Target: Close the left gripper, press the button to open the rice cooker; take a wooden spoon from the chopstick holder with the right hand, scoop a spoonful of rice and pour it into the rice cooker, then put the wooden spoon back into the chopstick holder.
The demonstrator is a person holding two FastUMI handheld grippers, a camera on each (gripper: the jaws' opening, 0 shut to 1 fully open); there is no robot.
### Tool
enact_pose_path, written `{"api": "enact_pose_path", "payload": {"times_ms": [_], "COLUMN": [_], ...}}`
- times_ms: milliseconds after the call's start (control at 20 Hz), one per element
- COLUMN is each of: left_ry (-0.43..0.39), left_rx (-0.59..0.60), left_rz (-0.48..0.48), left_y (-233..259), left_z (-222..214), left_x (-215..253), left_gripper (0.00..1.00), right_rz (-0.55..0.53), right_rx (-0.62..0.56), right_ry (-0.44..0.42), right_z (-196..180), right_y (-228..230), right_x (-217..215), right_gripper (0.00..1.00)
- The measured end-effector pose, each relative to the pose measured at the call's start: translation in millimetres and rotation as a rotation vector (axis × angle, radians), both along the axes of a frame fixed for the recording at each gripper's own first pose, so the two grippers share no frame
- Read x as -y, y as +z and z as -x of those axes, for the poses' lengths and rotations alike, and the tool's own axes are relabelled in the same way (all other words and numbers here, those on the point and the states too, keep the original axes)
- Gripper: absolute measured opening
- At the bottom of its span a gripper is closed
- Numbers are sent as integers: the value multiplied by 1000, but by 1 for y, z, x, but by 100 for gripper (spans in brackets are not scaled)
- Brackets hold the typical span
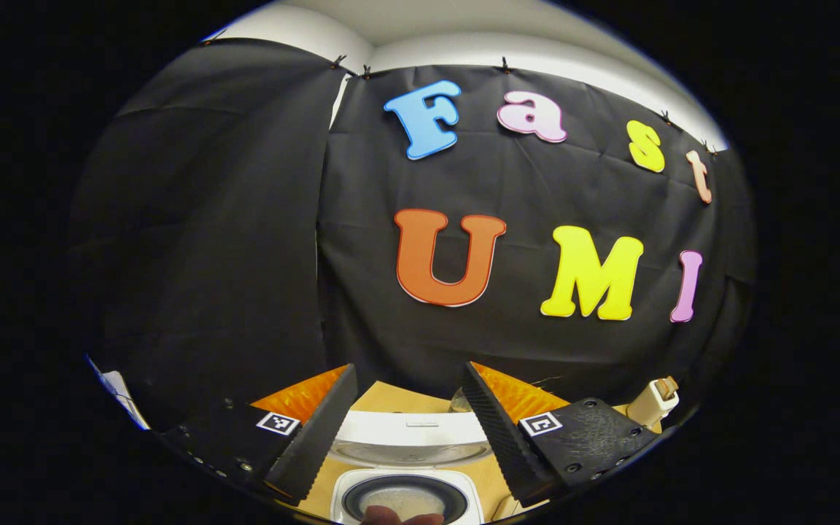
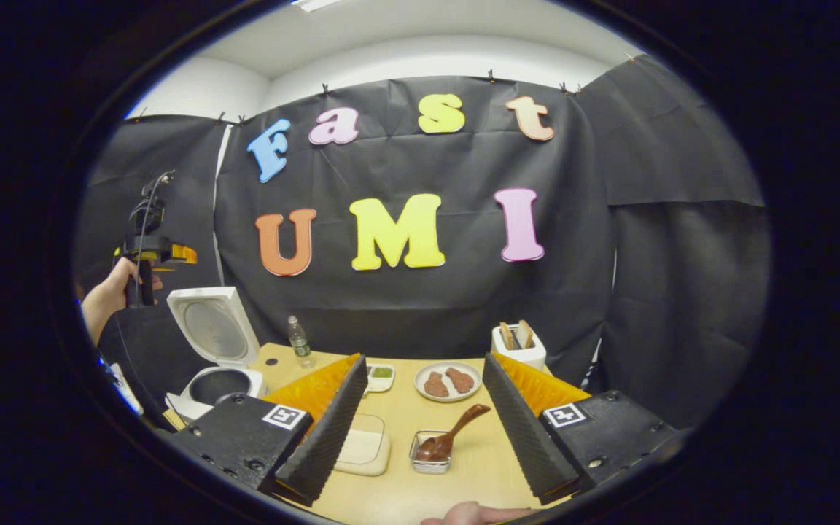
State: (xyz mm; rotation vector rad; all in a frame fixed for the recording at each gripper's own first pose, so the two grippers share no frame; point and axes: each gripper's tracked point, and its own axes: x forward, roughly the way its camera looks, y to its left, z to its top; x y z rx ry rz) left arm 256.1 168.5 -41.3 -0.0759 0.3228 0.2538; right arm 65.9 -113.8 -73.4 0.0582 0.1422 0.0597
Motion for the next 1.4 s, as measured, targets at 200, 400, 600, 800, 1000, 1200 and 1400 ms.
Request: {"api": "enact_pose_path", "payload": {"times_ms": [200, 400, 600, 800, 1000, 1200, 1400], "left_ry": [30, 49, 26, 27, 43, 82, 92], "left_rx": [-147, -212, -245, -277, -370, -445, -486], "left_rz": [5, -15, -13, 46, 168, 231, 229], "left_y": [-43, -58, -64, -77, -120, -162, -192], "left_z": [-13, -10, 14, 66, 128, 167, 186], "left_x": [-7, -10, 3, 21, 45, 54, 62], "left_gripper": [94, 96, 97, 97, 96, 96, 97], "right_rz": [12, 21, 20, 22, 0, 27, 24], "right_rx": [-14, -11, -15, -1, 5, 0, -41], "right_ry": [-38, -30, 38, 139, 227, 282, 295], "right_z": [9, 9, 1, -12, -19, -15, -9], "right_y": [-2, 1, 0, 6, 6, -1, -16], "right_x": [7, 3, -20, -50, -78, -90, -91], "right_gripper": [100, 99, 99, 100, 99, 99, 99]}}
